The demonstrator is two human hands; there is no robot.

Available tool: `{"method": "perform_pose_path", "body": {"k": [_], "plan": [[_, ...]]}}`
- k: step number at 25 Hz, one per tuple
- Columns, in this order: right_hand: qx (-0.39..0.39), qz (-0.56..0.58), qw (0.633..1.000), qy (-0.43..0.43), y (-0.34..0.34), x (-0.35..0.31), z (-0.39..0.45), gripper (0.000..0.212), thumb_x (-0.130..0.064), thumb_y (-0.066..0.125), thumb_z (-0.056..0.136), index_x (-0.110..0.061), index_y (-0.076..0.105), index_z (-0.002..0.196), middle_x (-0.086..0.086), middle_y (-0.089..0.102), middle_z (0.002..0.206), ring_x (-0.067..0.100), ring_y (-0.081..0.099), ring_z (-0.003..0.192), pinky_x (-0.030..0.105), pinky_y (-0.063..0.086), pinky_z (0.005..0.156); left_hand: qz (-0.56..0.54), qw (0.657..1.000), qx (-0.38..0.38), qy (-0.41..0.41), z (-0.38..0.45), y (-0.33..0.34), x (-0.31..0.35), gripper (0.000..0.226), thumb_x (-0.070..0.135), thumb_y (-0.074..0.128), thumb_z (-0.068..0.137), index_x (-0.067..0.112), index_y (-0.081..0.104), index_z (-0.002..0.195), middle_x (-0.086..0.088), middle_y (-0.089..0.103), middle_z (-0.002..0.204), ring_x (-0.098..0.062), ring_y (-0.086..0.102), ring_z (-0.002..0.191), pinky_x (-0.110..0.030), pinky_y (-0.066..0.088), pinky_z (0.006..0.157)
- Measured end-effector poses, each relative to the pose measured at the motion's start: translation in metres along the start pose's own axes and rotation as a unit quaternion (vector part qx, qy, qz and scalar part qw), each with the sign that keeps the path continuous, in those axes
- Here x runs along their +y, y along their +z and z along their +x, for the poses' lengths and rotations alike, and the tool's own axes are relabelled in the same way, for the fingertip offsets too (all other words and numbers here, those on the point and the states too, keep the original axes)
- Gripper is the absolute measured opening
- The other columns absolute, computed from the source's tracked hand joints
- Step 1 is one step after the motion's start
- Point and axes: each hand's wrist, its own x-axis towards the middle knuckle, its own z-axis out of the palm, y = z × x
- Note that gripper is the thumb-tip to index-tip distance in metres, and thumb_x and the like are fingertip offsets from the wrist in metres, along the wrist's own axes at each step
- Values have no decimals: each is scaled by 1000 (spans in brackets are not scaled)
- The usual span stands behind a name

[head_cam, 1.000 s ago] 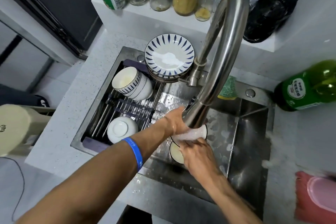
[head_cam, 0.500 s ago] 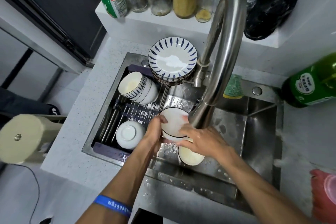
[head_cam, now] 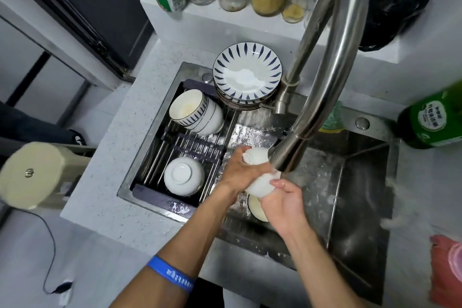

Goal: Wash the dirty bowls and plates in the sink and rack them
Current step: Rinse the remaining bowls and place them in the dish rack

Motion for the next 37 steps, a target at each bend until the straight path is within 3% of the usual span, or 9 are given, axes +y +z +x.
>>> {"method": "perform_pose_path", "body": {"k": [5, 8, 10, 22, 25, 28, 31, 33, 37], "plan": [[55, -260, 963, -37, -20, 8, 10, 27, -12, 68, 73, -15, 68, 100, 8, 73, 106, 22, 67, 98, 32, 48, 86, 270, 938, 199, 89, -17, -51, -14, 91, 53, 84, 67, 30, 37, 142, -6, 47, 135, -26, 53, 119, -44, 52, 95], [270, -637, 719, -65, -78, 17, 27, 18, -13, 65, 83, -20, 64, 100, 5, 69, 113, 30, 63, 106, 29, 44, 80, 398, 876, 266, 54, -6, -103, -40, 95, 58, 81, 67, 34, 31, 144, -15, 36, 139, -39, 50, 122, -57, 52, 92], [298, -714, 633, -4, -112, 25, 40, 31, -20, 65, 84, -17, 57, 114, 9, 62, 124, 32, 59, 112, 33, 45, 83, 395, 878, 270, 27, 11, -122, -59, 97, 64, 79, 65, 35, 31, 144, -15, 36, 137, -41, 52, 119, -58, 53, 90], [312, -752, 580, 0, -140, 35, 78, 41, -3, 51, 79, -14, 59, 117, 19, 65, 114, 41, 62, 101, 43, 55, 83, 375, 905, 198, -15, 27, -136, -102, 104, 54, 85, 64, 34, 26, 147, -15, 27, 151, -41, 37, 136, -62, 38, 107], [329, -757, 565, -24, -127, 30, 65, 39, -3, 52, 82, -11, 61, 119, 17, 66, 116, 39, 63, 104, 41, 53, 85, 418, 865, 271, 61, 14, -132, -94, 92, 50, 79, 74, 23, 33, 148, -17, 25, 156, -37, 29, 140, -54, 31, 113], [333, -718, 610, -49, -111, 25, 52, 33, -5, 52, 79, -16, 68, 106, 15, 72, 100, 38, 67, 92, 42, 56, 81, 317, 875, 300, 209, -6, -89, -77, 48, 19, 69, 88, 21, 52, 132, -9, 44, 143, -18, 43, 122, -35, 42, 102], [328, -512, 794, -12, -75, 16, 44, 16, 2, 50, 79, -9, 61, 76, 16, 65, 69, 26, 63, 47, 37, 57, 49, 98, 986, 106, 89, -7, -28, -72, 32, 27, 68, 91, 33, 58, 121, -1, 58, 135, -16, 53, 120, -42, 45, 104], [298, -376, 875, 62, -49, 11, 34, 16, 5, 49, 86, -4, 59, 79, 18, 59, 62, 16, 50, 32, 22, 44, 34, -126, 992, 1, -10, 0, -5, -75, 42, 45, 72, 82, 40, 59, 122, -1, 64, 131, -18, 59, 117, -43, 50, 98], [181, -411, 881, 148, -24, 4, 19, 37, -14, 35, 97, 4, 65, 110, 16, 71, 73, 22, 56, 51, 25, 45, 50, -307, 951, -18, -23, 11, 14, -71, 63, 48, 77, 71, 26, 57, 127, -13, 68, 120, -28, 66, 102, -41, 57, 72]]}}
